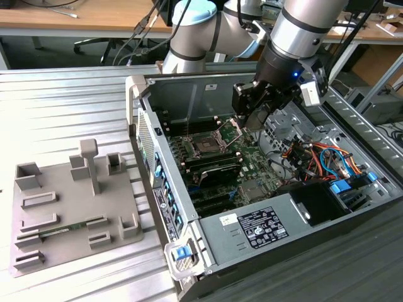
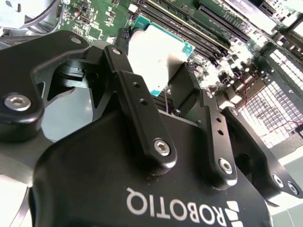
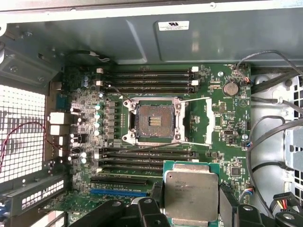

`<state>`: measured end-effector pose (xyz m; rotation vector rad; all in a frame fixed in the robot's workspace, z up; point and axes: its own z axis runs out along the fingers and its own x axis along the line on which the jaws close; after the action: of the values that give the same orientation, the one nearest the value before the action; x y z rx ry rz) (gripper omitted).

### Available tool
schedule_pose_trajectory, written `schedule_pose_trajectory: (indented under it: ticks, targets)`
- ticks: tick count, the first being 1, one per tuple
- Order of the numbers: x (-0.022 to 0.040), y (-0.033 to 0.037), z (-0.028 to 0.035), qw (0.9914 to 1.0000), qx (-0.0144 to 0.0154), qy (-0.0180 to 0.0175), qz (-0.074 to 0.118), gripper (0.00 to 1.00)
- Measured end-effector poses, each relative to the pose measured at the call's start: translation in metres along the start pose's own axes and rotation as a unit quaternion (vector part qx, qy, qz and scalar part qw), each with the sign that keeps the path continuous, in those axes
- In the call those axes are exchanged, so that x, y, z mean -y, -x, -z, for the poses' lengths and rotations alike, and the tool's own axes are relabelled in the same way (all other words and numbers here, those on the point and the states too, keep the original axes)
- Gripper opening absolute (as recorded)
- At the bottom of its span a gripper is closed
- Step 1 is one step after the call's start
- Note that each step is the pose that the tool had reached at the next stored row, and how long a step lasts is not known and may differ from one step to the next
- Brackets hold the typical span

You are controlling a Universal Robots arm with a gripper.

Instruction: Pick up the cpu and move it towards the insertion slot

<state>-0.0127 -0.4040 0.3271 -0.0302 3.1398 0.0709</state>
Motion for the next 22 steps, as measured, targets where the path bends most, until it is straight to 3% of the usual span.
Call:
schedule_pose_trajectory:
  ticks: [12, 19, 22]
  targets:
    - [-0.0007, 0.0006, -0.0057, 1.00000, 0.0000, -0.0001, 0.000, 0.55]
    - [-0.0118, 0.0008, -0.0088, 1.00000, 0.0000, 0.0000, 0.000, 0.55]
    - [-0.0214, 0.0010, -0.0094, 1.00000, 0.0000, -0.0001, 0.000, 0.55]
